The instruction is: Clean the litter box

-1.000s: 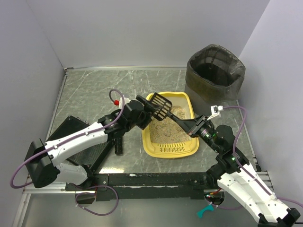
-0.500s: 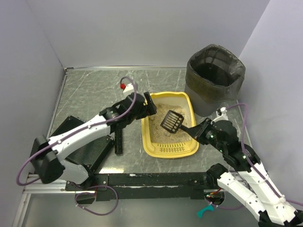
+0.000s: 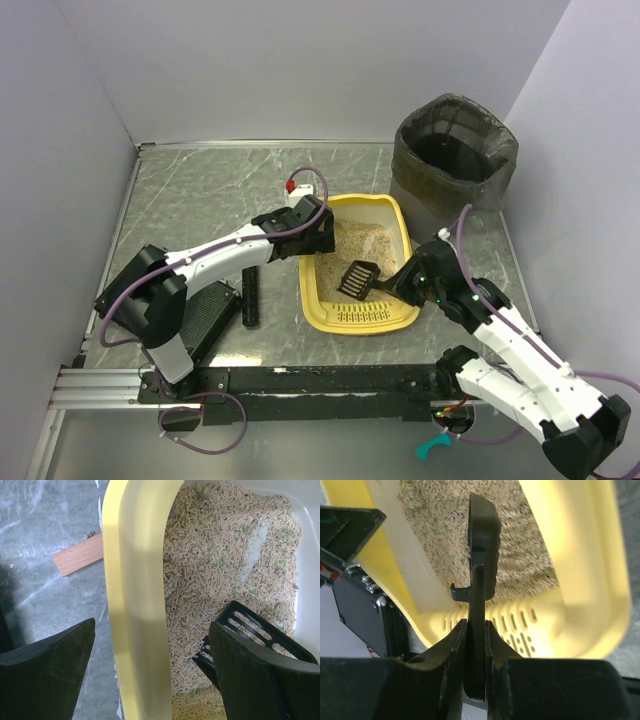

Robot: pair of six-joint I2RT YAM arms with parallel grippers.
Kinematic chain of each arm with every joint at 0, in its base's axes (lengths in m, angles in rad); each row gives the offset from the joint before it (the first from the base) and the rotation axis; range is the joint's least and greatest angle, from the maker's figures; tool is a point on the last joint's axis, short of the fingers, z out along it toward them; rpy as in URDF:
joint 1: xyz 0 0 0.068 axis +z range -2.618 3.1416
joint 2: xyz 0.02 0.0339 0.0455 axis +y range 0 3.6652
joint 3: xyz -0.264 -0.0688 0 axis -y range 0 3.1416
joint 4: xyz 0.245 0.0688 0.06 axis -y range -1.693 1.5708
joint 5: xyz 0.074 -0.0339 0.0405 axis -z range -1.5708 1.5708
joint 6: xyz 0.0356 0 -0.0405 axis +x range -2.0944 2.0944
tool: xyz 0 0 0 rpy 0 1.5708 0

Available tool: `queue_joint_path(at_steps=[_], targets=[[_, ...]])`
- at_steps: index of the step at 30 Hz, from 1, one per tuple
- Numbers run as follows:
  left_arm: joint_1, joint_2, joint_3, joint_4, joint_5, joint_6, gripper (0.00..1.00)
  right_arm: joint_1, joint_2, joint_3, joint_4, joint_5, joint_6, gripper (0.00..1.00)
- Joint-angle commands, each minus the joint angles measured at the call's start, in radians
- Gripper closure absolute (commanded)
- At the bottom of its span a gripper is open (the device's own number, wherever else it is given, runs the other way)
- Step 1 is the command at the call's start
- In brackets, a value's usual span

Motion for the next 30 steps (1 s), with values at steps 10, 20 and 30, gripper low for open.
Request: queue_joint_path(at_steps=[10, 20, 30], targets=[[0.008, 0.036, -0.021, 0.11, 0.107, -0.036, 0.07, 0.012, 0.233, -0.07, 0.332, 0.102, 0.156, 1.0], [0.02, 0.023, -0.094, 0.189, 0.233, -0.042, 0.15, 0.06, 0.328, -0.172, 0.58, 0.285, 0.302, 1.0], [0.025, 0.026, -0.087, 0.202, 0.293, -0.044, 0.17, 0.08, 0.5, -0.224, 0.769, 0.395, 0.429, 1.0]])
